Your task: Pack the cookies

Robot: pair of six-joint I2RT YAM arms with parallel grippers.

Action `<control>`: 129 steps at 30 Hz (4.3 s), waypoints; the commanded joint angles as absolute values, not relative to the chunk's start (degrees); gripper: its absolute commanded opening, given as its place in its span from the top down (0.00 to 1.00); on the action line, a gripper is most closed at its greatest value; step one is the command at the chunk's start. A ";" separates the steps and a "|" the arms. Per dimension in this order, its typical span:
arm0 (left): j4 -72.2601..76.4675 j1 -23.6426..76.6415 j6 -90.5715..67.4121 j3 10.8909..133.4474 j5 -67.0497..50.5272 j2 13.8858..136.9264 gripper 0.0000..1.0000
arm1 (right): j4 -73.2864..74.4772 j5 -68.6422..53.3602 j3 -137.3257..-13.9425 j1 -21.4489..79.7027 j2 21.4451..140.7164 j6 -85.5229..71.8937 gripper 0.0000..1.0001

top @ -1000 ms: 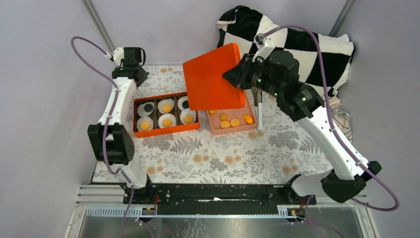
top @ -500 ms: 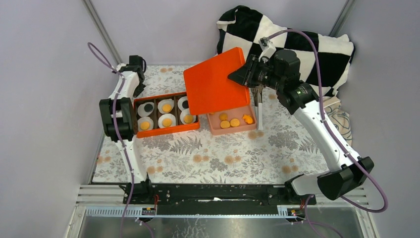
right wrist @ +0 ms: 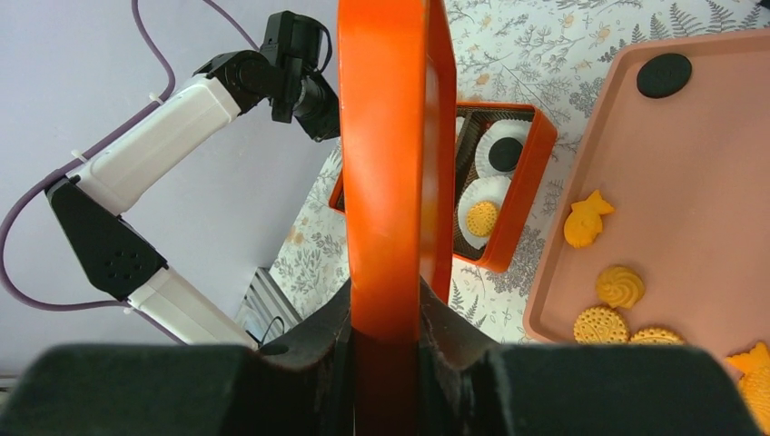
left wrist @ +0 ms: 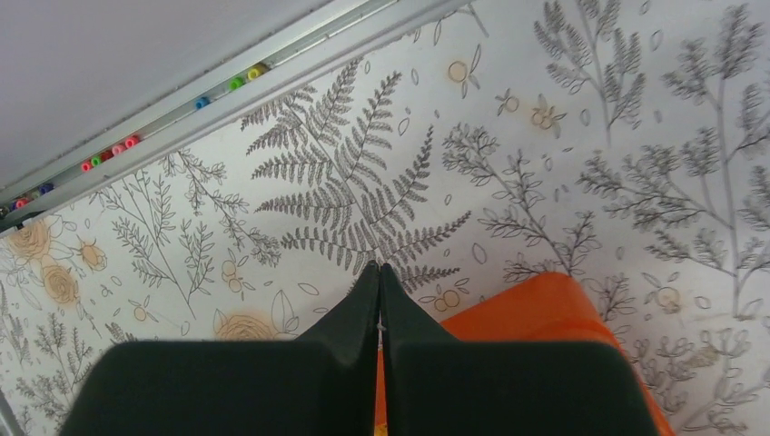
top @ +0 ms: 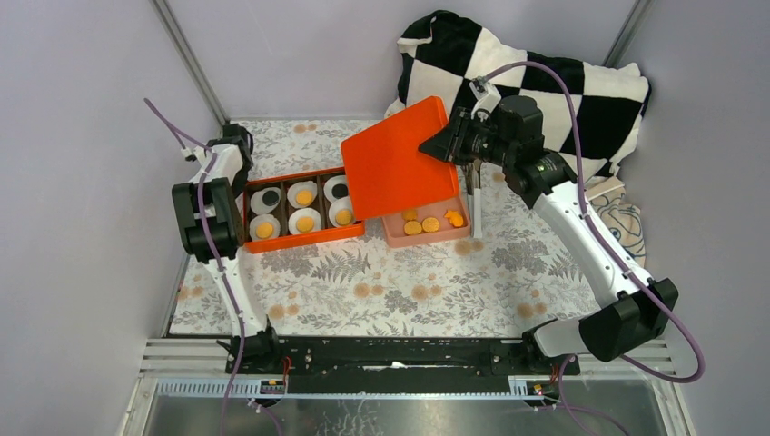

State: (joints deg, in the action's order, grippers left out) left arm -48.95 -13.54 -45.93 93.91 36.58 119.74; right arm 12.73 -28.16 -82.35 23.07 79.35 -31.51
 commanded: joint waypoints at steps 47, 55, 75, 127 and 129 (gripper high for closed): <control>-34.85 9.14 -47.67 69.28 31.02 73.52 1.00 | -65.51 -40.99 -78.06 27.77 122.67 -84.28 1.00; -33.31 10.02 -44.75 62.36 29.81 63.12 1.00 | -56.43 -36.80 -84.00 29.79 128.37 -77.54 1.00; -31.98 10.02 -44.96 57.73 26.63 62.89 1.00 | -44.14 -48.07 -83.92 26.37 128.32 -73.35 1.00; -28.11 16.68 -47.10 51.92 21.40 70.40 1.00 | 7.81 -42.70 -91.12 23.32 128.51 -35.38 1.00; -27.27 17.74 -47.71 51.05 20.37 71.52 1.00 | 8.51 -40.98 -91.43 22.44 128.62 -35.28 0.99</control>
